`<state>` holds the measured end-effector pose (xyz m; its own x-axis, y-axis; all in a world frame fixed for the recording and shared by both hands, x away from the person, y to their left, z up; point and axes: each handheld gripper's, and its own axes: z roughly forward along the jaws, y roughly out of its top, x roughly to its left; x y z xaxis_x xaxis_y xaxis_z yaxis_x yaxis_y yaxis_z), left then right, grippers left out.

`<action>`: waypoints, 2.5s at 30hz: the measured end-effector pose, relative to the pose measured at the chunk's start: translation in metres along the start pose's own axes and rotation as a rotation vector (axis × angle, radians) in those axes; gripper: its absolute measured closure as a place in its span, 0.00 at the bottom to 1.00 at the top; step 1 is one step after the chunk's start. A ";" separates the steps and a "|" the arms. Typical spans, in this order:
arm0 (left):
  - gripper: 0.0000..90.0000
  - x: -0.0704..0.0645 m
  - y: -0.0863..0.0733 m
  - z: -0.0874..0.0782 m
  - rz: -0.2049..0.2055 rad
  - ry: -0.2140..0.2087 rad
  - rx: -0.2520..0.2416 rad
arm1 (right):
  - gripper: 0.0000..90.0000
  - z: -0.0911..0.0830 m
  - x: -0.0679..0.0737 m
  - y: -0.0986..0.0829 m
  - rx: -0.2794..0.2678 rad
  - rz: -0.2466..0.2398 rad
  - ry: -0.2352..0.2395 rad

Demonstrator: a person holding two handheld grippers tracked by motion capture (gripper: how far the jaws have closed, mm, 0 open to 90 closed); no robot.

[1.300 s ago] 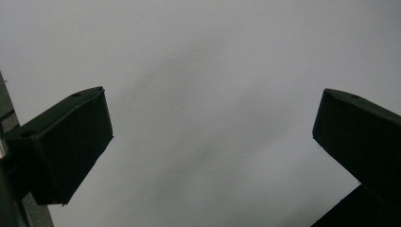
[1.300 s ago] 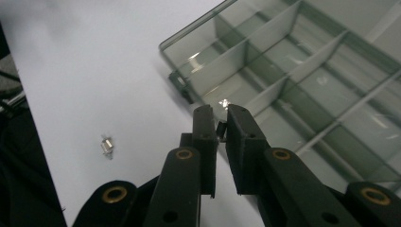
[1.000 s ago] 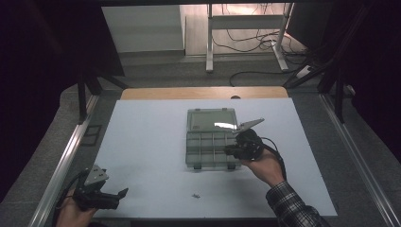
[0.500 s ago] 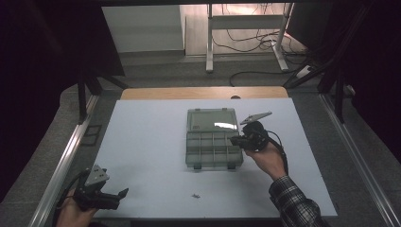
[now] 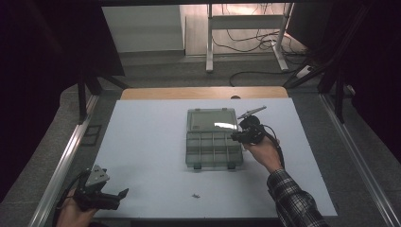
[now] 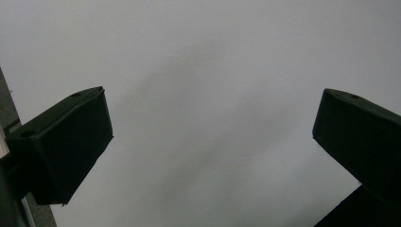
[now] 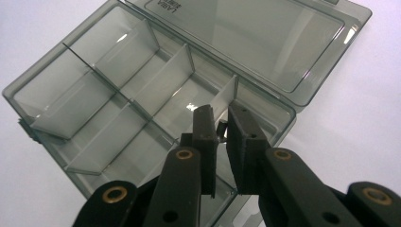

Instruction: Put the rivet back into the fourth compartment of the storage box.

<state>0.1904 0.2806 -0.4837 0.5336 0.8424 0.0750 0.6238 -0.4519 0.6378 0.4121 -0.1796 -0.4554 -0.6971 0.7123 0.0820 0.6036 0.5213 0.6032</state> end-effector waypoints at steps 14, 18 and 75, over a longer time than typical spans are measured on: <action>0.00 -0.002 0.001 0.000 0.025 0.003 0.003 | 0.63 -0.005 0.009 -0.001 -0.016 -0.034 0.021; 0.00 -0.003 0.002 0.000 0.030 0.003 0.003 | 0.57 -0.006 0.018 -0.006 -0.018 -0.059 0.054; 0.00 -0.005 0.002 0.001 0.048 0.000 0.016 | 0.26 0.001 0.143 -0.049 0.205 -0.291 0.213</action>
<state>0.1894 0.2751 -0.4836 0.5630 0.8198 0.1047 0.6066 -0.4960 0.6213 0.2831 -0.1027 -0.4744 -0.9013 0.4198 0.1065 0.4194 0.7847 0.4565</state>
